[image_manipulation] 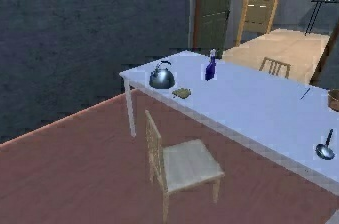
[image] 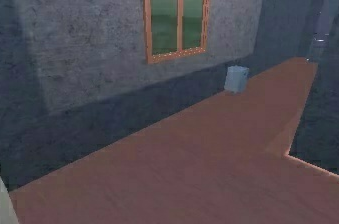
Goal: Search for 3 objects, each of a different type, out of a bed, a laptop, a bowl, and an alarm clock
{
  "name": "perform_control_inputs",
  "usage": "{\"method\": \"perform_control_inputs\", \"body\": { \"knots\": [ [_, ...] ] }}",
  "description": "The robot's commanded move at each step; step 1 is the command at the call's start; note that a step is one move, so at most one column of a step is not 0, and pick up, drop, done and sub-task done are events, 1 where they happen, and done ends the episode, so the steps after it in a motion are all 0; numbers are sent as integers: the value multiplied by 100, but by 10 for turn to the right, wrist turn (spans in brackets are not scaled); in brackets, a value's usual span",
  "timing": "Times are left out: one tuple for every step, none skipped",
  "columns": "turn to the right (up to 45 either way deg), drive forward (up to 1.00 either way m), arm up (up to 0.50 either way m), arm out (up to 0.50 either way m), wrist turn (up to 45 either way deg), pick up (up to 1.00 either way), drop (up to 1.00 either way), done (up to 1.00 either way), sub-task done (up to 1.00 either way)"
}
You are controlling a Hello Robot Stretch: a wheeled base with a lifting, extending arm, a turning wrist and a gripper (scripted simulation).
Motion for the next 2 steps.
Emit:
{"method": "perform_control_inputs", "body": {
  "knots": [
    [420,0,0,0,0,0,0,0,0],
    [0,15,0,0,0,0,0,0,0]
  ]
}}
